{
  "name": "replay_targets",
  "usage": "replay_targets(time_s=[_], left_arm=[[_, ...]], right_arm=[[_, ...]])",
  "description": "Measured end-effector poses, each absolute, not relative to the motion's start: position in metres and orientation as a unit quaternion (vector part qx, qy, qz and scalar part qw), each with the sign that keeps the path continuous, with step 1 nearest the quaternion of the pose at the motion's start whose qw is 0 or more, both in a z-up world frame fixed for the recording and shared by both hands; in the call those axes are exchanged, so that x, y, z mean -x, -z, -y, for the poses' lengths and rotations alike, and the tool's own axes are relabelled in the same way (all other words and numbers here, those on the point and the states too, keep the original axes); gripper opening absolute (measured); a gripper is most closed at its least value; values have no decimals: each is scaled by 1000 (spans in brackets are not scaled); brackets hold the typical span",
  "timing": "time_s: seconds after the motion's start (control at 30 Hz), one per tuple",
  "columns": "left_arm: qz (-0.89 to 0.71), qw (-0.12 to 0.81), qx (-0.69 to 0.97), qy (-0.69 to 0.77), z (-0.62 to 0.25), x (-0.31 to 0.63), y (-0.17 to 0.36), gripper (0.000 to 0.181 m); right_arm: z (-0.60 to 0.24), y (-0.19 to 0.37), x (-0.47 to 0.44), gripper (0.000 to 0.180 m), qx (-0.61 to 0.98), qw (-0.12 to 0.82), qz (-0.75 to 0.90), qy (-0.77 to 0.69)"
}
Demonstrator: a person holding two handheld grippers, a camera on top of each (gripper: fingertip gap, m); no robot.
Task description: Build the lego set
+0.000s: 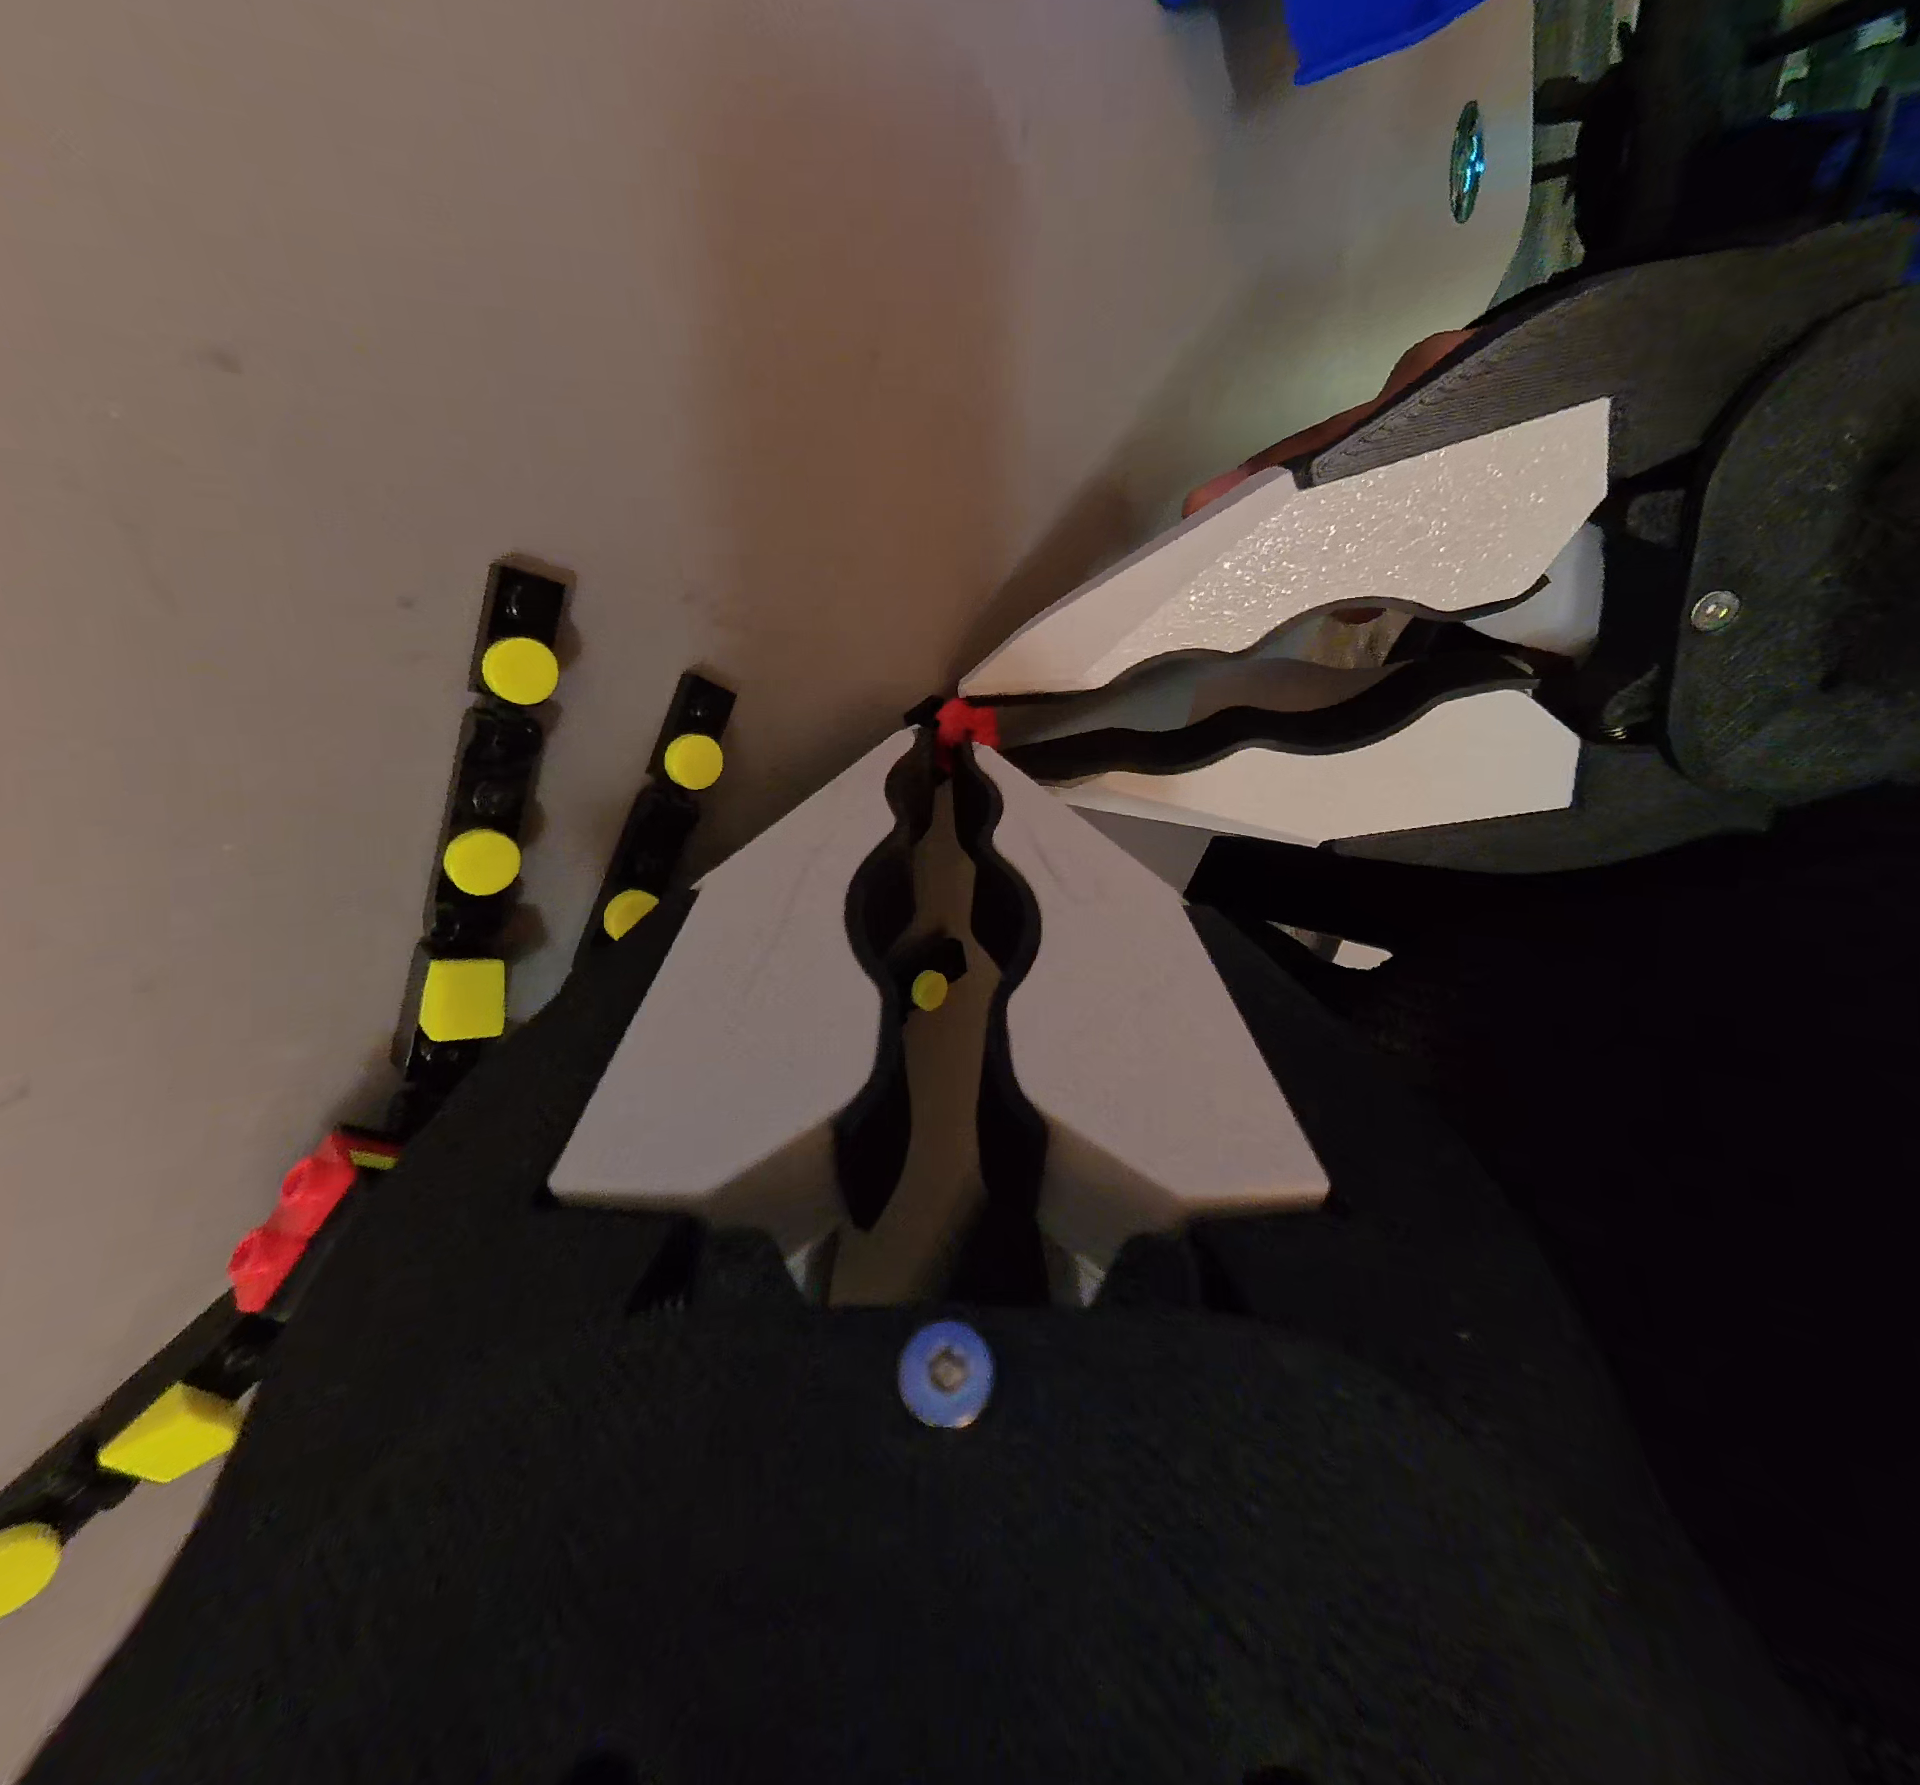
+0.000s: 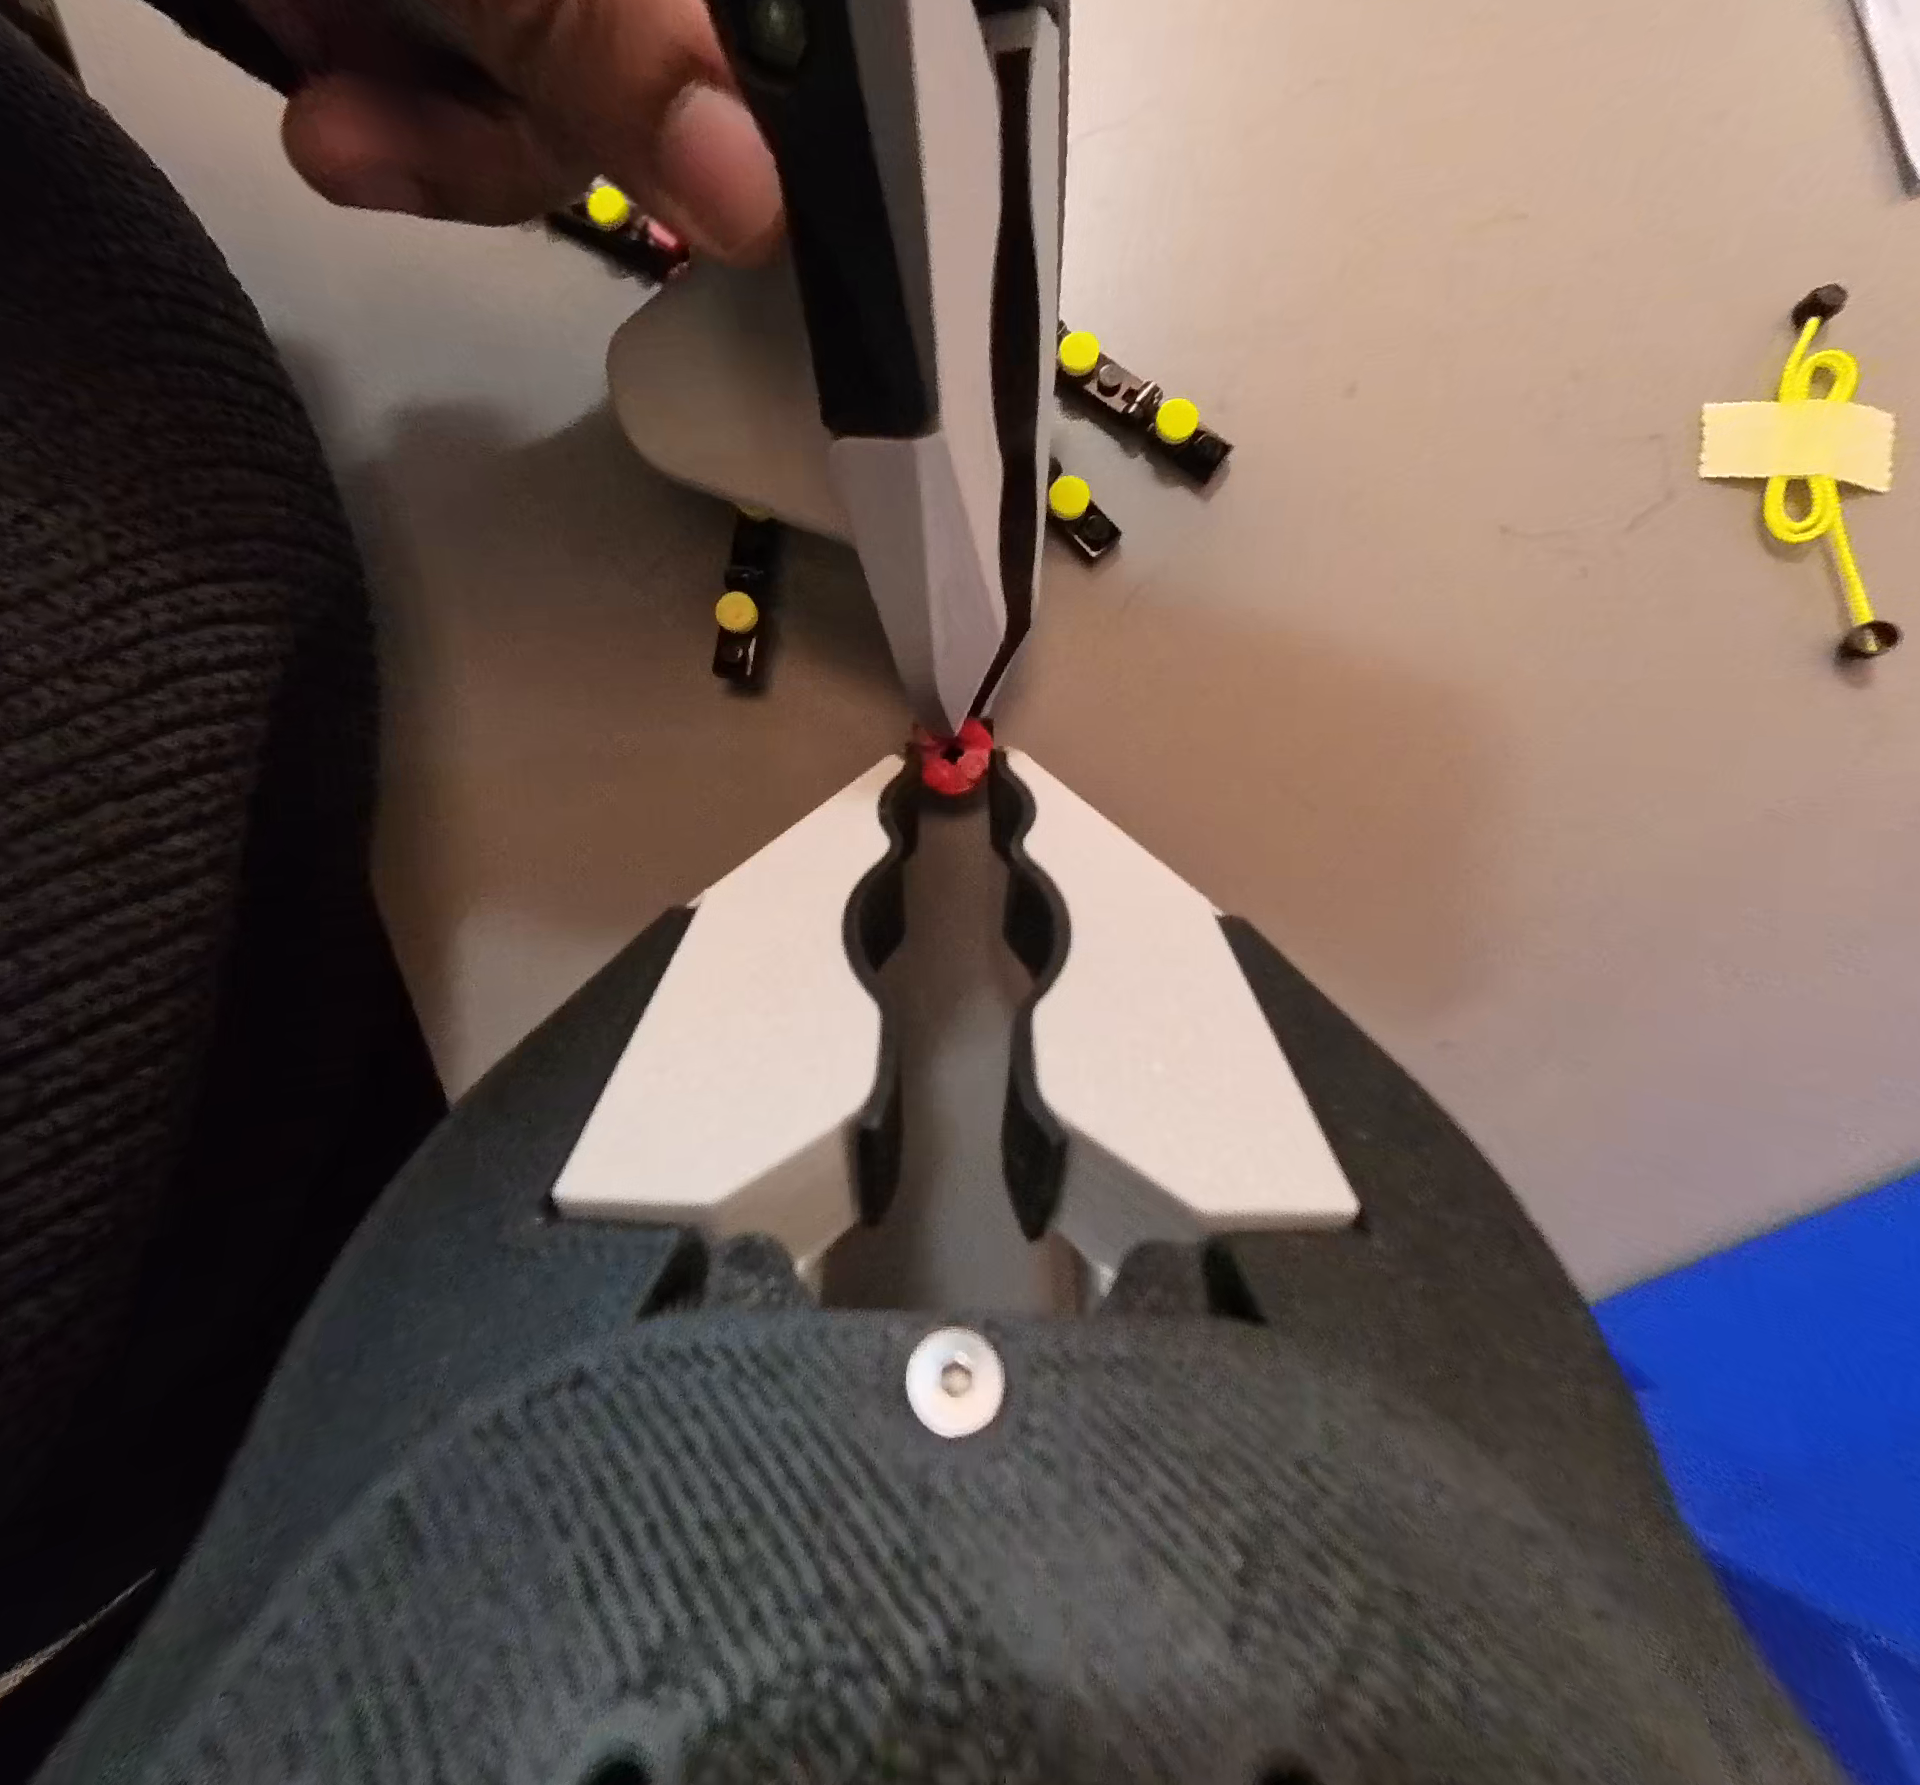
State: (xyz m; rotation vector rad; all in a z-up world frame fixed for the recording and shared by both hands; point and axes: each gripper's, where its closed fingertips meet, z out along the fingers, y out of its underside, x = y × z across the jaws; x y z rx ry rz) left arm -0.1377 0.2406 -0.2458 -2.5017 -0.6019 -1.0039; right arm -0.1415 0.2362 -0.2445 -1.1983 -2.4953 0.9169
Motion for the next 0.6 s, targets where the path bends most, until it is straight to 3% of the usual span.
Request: replay_targets(time_s=[0.6], left_arm=[[242,172,893,337,-243,139,247,1]], right_arm=[[-237,248,141,11,422,21,863,-276]])
